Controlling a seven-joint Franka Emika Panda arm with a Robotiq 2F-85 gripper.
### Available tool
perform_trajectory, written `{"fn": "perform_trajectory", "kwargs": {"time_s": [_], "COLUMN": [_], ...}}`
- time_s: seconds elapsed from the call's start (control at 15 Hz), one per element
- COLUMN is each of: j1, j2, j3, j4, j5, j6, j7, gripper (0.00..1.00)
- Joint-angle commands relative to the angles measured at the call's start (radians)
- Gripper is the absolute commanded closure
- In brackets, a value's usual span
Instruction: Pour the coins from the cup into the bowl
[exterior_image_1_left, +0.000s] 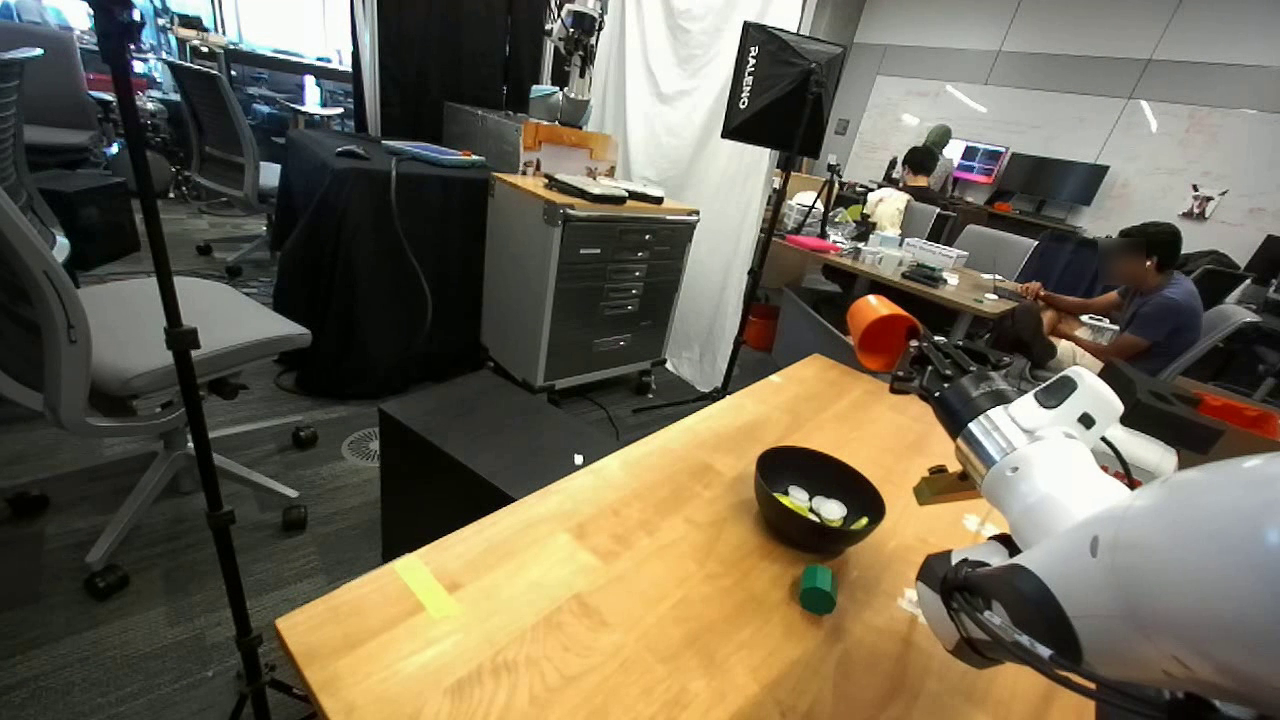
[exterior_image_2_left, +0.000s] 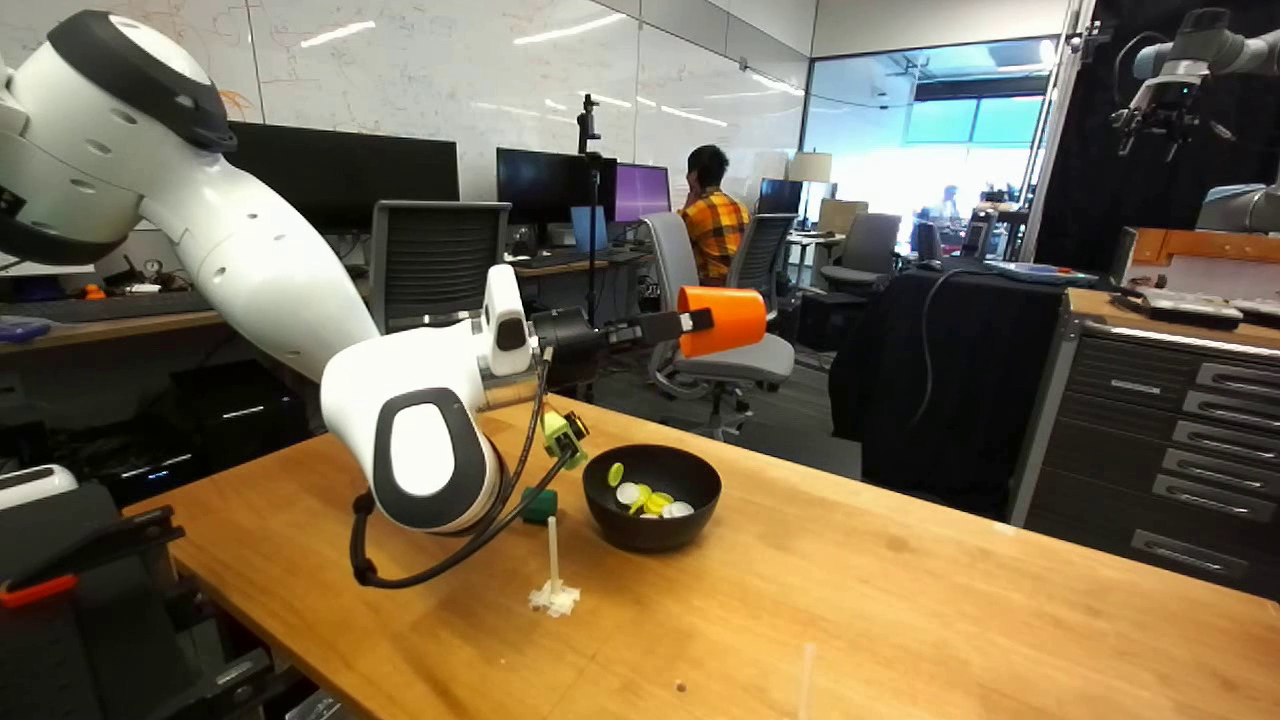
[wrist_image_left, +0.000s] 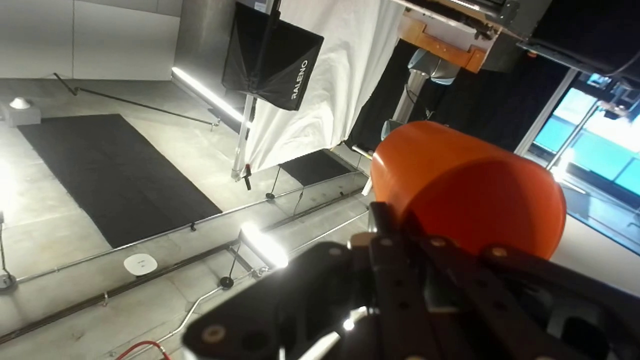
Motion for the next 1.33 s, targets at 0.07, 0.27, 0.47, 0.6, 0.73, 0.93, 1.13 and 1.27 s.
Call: {"fn": "perform_trajectory", "kwargs": {"time_s": [0.07, 0.27, 0.47, 0.6, 0.73, 0.93, 1.13, 1.27], "j1": [0.018, 0.021, 0.02, 0.01, -0.04, -0.134, -0.312, -0.425], "j2": [-0.002, -0.002, -0.003, -0.002, -0.002, -0.001, -0.036, -0.073], "j3": [-0.007, -0.01, -0.008, 0.003, 0.055, 0.159, 0.194, 0.225], "j4": [-0.022, -0.023, -0.023, -0.022, -0.016, -0.003, 0.102, 0.161], "j5": [0.04, 0.043, 0.045, 0.047, 0.056, 0.07, -0.017, -0.07], "j6": [0.02, 0.02, 0.019, 0.019, 0.035, 0.036, 0.029, 0.043], "j7": [-0.027, -0.025, -0.026, -0.027, -0.021, 0.008, -0.011, -0.036], "gripper": [0.96, 0.95, 0.96, 0.96, 0.96, 0.96, 0.96, 0.96]}}
